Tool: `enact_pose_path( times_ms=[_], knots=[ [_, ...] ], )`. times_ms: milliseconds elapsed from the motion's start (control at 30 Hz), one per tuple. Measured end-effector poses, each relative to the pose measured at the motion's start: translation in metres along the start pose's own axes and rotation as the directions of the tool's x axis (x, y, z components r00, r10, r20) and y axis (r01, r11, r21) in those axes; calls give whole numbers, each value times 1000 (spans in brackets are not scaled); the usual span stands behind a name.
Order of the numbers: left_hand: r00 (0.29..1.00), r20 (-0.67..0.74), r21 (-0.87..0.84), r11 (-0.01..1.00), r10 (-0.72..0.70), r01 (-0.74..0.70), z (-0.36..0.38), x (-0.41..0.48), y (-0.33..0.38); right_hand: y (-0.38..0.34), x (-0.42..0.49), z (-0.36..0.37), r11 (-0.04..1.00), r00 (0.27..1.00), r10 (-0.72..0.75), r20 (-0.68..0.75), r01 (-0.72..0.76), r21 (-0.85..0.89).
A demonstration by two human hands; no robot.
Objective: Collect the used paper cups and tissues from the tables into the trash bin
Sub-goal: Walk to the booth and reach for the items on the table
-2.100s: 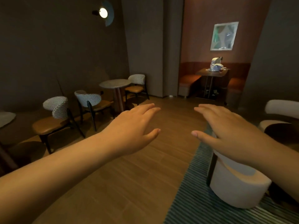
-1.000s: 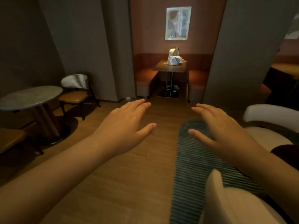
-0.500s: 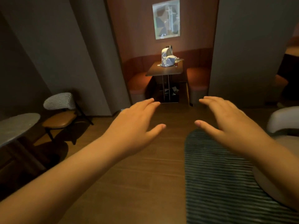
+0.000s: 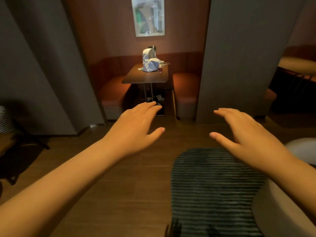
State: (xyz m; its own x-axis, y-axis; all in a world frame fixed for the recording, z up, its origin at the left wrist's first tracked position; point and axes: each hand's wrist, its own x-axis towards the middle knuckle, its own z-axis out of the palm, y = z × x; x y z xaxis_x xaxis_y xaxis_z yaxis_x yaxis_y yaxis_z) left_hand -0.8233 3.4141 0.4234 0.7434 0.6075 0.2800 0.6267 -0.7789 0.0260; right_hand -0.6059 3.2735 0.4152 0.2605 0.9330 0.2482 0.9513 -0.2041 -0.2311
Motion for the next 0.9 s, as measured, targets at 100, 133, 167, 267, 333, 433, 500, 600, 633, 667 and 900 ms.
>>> enact_pose_path(
  times_ms=[100, 133, 167, 267, 333, 433, 500, 600, 633, 667, 900],
  knots=[
    [999, 13, 1, 999, 50, -50, 30, 96, 1, 45, 53, 7, 997, 996, 78, 31, -78, -5],
    [998, 10, 21, 998, 61, -61, 41, 126, 5, 63, 69, 7, 996, 995, 90, 38, -89, -20],
    [997, 11, 38, 996, 75, -75, 51, 157, 10, 82, 84, 6, 994, 994, 101, 40, -100, -38],
    [990, 18, 28, 989, 142, -143, 77, 250, 29, 146, 133, 0, 986, 989, 151, 9, -150, -68],
    [984, 13, -4, 984, 179, -179, 94, 307, 45, 191, 167, 1, 980, 982, 188, -16, -189, -67],
    [976, 7, -69, 974, 216, -215, 121, 386, 72, 260, 220, 6, 978, 979, 199, -37, -201, -59],
    [971, 4, -96, 967, 238, -236, 132, 443, 88, 309, 256, 2, 975, 976, 212, -48, -215, -58],
    [968, 5, -114, 961, 253, -250, 144, 525, 109, 375, 306, -12, 969, 969, 242, -56, -245, -44],
    [965, 0, -114, 959, 263, -261, 150, 551, 116, 395, 323, -17, 967, 967, 245, -70, -249, -49],
    [962, -6, -121, 954, 275, -273, 156, 576, 124, 415, 340, -21, 967, 965, 246, -87, -251, -52],
    [940, 21, -218, 919, 340, -328, 213, 736, 159, 535, 451, -14, 950, 947, 310, -86, -312, -3]
  ],
)
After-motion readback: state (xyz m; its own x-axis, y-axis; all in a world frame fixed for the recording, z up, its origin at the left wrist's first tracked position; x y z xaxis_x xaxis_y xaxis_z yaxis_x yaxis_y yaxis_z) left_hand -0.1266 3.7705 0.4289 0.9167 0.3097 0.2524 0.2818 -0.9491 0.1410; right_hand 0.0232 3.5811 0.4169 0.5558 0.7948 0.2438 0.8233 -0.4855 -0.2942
